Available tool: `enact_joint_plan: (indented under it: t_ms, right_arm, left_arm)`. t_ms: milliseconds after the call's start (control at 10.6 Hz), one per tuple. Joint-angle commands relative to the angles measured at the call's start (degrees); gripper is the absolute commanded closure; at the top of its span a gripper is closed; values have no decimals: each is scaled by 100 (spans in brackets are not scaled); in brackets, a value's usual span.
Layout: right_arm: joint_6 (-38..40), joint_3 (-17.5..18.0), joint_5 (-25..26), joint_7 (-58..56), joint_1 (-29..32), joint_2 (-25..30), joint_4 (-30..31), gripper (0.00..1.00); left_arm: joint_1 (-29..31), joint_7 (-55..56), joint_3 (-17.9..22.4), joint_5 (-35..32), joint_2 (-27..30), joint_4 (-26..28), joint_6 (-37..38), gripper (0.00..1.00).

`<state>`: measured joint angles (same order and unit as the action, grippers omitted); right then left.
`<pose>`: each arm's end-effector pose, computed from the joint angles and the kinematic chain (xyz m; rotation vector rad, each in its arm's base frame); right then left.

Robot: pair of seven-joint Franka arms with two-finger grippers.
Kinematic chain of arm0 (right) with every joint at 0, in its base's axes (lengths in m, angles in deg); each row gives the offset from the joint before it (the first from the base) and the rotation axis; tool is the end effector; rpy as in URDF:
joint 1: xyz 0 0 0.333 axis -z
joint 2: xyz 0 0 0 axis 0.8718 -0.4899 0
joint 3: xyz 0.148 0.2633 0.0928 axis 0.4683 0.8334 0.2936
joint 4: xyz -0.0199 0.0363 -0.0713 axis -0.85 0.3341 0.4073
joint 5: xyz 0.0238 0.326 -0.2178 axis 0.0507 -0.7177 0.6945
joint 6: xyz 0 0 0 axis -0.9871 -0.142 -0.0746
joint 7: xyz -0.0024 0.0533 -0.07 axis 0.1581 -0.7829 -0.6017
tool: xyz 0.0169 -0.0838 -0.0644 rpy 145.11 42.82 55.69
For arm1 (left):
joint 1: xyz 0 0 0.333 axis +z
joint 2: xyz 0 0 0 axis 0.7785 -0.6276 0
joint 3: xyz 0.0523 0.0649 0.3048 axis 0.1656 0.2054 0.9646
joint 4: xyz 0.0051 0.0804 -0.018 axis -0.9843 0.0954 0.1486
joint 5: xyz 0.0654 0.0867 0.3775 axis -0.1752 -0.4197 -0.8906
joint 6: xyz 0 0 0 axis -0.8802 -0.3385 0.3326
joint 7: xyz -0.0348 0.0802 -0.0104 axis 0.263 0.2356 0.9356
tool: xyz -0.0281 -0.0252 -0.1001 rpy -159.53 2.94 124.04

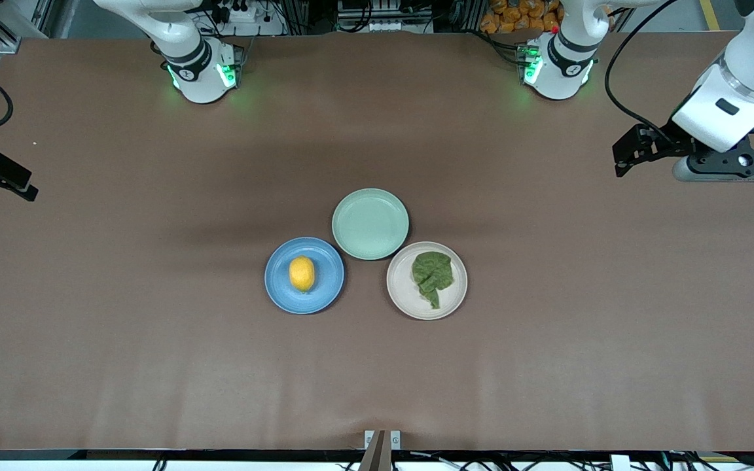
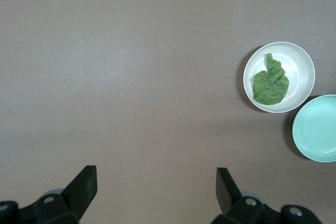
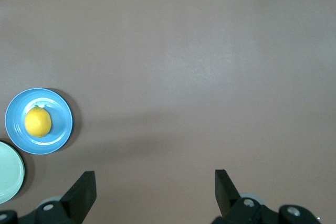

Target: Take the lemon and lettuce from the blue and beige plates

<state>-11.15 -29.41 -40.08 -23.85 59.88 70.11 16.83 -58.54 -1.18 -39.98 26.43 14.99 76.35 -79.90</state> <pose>0.5737 -0.0336 0.6413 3.1245 -0.1599 0.1231 0.5460 -0.1241 0.6297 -3.1224 0.0835 -0.0668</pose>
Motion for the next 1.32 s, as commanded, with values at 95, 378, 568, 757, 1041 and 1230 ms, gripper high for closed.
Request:
enact_joint_plan:
  t_ms: [95, 378, 568, 757, 1041, 1230]
  right_arm:
    - [-23, 6, 17, -10, 17, 106, -1, 0]
    - [47, -2, 9, 8, 26, 115, -1, 0]
    - [47, -11, 8, 17, 35, 115, -1, 0]
    - [47, -2, 8, 17, 35, 115, -1, 0]
    - [21, -3, 0, -35, 35, 1, 52, 0]
    - [38, -2, -9, 17, 35, 1, 43, 0]
  left_arm:
    - [-15, -126, -20, -150, -57, -88, 93, 0]
    - [-6, -135, -29, -150, -66, -70, 93, 0]
    - [-15, -74, -29, -141, -66, -79, 93, 0]
    - [81, -117, -29, -45, -74, -53, 93, 0]
    - [12, -56, -29, 96, -276, -35, 58, 0]
    - [3, -39, -29, 254, -364, -35, -56, 0]
